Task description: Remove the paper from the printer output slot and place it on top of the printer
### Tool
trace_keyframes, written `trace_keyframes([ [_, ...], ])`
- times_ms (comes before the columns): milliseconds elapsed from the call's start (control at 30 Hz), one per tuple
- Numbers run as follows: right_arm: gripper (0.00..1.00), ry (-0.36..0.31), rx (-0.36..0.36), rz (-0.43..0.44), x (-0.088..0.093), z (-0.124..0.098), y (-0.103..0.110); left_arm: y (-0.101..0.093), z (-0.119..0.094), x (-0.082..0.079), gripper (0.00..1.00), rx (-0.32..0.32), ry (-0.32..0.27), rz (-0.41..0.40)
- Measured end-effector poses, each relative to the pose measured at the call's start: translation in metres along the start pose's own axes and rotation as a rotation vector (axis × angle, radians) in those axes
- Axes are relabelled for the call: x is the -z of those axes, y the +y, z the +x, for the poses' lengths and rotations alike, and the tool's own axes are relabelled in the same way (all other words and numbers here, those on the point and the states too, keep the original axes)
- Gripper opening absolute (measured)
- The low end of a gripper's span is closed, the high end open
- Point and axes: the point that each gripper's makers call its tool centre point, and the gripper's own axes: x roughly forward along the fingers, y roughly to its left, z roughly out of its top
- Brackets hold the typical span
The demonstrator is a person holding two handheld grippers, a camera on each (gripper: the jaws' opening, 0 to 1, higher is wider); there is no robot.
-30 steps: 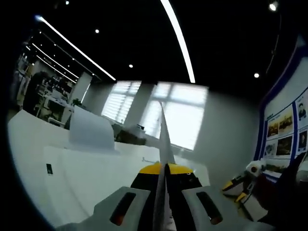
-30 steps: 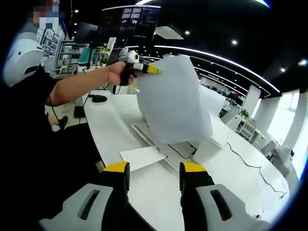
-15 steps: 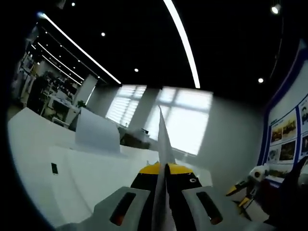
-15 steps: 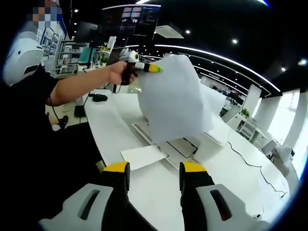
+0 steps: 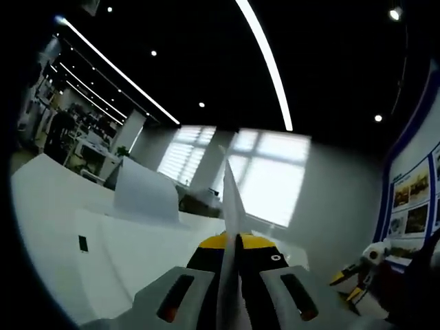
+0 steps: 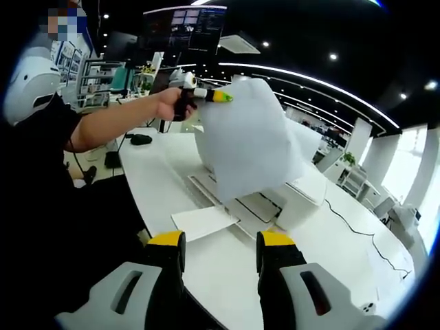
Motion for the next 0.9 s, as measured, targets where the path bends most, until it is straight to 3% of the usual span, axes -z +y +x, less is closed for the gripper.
trace_keyframes([
  [900,0.37,-0.009,0.0,0.032,0.004,-0.001,-0.003,0.016,0.013,-0.001,0.05,-0.076,-0.033,0.003],
])
